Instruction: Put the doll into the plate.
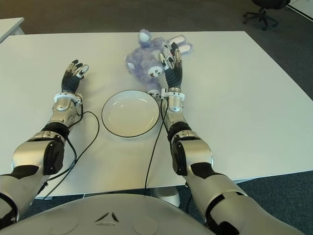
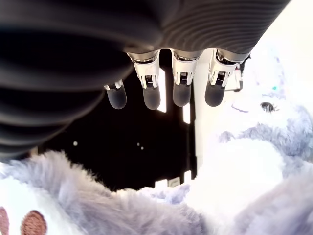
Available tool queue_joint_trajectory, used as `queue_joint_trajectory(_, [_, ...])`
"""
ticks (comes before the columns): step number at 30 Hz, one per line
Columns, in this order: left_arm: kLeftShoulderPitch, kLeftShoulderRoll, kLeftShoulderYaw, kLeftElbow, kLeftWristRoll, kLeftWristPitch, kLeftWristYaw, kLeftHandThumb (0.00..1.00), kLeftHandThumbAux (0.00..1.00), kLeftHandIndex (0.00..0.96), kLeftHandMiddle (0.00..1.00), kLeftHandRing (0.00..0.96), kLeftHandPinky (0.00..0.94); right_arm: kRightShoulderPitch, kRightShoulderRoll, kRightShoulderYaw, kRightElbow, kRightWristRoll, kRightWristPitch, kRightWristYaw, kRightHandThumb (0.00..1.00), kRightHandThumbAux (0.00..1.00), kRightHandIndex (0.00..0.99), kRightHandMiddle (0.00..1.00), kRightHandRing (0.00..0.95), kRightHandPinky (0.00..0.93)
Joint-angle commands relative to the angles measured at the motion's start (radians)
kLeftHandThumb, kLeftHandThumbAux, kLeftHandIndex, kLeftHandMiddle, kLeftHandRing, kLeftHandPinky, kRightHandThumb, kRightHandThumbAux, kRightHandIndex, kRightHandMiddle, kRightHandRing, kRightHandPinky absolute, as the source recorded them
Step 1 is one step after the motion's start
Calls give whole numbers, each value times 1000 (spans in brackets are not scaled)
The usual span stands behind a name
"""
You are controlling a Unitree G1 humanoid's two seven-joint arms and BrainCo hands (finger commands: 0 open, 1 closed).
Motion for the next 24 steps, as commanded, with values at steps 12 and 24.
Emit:
queue_joint_trajectory(12, [91,-26,-4,48,-3,43,0,0,480,0,120,118,101,150,38,-117,44,147,-62,174,241,546,0,0,0,1])
queue_joint_trajectory(24, [96,-23,-8,47,-2,34,5,0,486,5,132,128,111,153,64,-194,39,232,-82,322,233,565,0,0,0,0])
